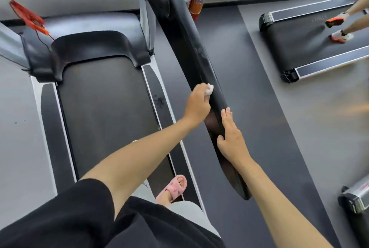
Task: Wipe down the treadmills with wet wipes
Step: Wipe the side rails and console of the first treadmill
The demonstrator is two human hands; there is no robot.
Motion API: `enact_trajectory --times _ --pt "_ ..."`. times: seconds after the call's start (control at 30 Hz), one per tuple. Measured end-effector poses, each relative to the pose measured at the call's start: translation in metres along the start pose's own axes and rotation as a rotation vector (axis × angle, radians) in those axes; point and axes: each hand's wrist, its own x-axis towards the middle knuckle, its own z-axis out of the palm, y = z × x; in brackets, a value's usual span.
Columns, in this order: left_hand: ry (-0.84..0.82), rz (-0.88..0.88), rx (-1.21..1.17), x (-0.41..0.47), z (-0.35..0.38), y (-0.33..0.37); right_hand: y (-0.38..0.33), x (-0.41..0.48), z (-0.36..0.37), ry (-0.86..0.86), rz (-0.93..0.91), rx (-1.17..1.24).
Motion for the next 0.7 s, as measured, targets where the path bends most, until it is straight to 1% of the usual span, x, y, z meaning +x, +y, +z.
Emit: enact_trajectory --times 0.07,0.1,0.13,0.23,0.27,0.37,0.43,0.5,0.53,0.57,0.67,0.7 --pt "-0.195 0.123 0.028 -0.031 0.000 -0.006 0.000 0.001 -0.001 0.011 -0.003 0.003" --pt "-0.211 0.148 0.049 -0.034 -0.004 -0.010 0.000 0.002 -0.001 0.007 0.003 0.005" --pt "-0.161 0.141 0.060 -0.027 -0.010 -0.012 0.001 0.002 -0.002 0.000 0.011 0.004" --pt "0.106 -0.032 0.094 0.024 -0.037 -0.014 0.003 0.001 -0.002 -0.006 -0.004 -0.018" --pt "0.162 -0.076 0.102 0.043 -0.045 -0.012 0.004 0.001 -0.002 -0.009 -0.013 -0.028" --pt "0.210 -0.110 0.106 0.075 -0.039 -0.004 0.005 0.002 -0.003 -0.012 -0.024 -0.030" --pt "0.220 -0.116 0.098 0.066 -0.018 0.002 0.005 0.002 -0.004 -0.009 -0.029 -0.018" --pt "0.247 -0.116 0.069 0.037 0.002 0.004 0.006 0.001 -0.003 -0.001 -0.039 -0.003" --pt "0.236 -0.084 0.042 0.017 0.010 0.003 0.007 0.001 -0.003 0.000 -0.042 0.012" --pt "0.182 -0.043 0.017 -0.005 0.017 0.001 0.008 0.001 -0.003 0.000 -0.043 0.030" --pt "-0.121 0.088 0.036 -0.057 0.020 -0.008 0.010 0.000 -0.006 0.006 -0.029 0.091" --pt "-0.172 0.123 0.071 -0.063 0.015 -0.013 0.010 -0.002 -0.007 0.015 -0.032 0.097"
